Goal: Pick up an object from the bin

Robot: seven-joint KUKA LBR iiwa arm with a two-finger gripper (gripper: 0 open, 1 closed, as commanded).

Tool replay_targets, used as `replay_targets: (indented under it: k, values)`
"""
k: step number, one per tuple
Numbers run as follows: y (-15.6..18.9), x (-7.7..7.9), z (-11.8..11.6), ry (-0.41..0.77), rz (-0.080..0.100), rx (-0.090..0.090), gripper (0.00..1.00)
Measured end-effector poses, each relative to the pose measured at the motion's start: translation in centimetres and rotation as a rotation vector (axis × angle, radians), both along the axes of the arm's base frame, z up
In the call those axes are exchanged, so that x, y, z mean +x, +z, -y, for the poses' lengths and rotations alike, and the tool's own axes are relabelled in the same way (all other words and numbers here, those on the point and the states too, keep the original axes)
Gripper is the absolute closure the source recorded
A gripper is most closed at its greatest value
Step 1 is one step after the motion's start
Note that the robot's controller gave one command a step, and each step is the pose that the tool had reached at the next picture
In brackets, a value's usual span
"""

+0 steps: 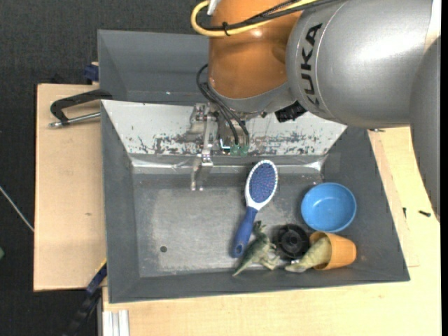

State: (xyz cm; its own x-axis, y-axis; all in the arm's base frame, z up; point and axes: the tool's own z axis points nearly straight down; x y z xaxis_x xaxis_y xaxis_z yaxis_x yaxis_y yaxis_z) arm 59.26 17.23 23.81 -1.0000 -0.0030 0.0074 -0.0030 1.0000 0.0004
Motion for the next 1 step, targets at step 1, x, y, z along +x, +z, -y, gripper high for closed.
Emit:
replay_targets:
  k: [1]
  values:
    - [-10.96,-1.13,10.18,0.321,0.002,-0.001,0.00]
